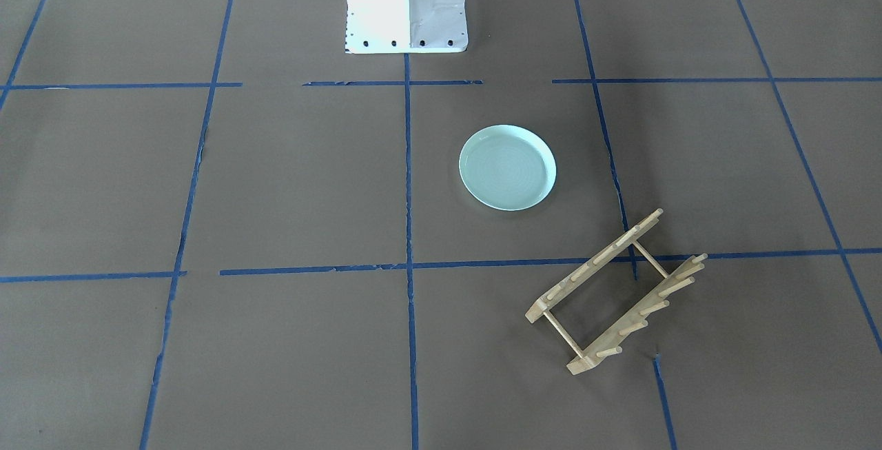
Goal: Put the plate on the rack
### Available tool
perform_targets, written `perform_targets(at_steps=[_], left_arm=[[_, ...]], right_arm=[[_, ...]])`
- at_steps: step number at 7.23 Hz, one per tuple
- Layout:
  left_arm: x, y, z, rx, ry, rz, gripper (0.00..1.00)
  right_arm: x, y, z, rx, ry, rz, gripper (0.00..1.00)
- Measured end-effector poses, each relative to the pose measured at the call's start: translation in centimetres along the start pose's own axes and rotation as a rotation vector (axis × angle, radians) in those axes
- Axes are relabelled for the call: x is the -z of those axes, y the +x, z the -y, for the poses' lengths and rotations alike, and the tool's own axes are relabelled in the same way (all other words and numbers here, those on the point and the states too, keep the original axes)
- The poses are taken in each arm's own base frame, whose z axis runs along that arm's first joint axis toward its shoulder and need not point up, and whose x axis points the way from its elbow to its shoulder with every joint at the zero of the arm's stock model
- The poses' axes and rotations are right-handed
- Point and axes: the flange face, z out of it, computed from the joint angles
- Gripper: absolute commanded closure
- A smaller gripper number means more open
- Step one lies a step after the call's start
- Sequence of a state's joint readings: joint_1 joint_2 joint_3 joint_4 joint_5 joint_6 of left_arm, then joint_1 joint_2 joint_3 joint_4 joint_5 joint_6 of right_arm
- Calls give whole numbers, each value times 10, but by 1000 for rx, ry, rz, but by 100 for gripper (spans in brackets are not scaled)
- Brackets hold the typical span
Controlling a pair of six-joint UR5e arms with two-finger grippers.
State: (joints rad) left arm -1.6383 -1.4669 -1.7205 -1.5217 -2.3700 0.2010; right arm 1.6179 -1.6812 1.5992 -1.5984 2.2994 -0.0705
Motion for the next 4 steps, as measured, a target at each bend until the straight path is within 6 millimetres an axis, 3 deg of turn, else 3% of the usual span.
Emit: perform_targets(at_steps=[4], left_arm=[[9,8,11,-19,18,1,0]], right_arm=[[0,0,0,-1,0,0,0]])
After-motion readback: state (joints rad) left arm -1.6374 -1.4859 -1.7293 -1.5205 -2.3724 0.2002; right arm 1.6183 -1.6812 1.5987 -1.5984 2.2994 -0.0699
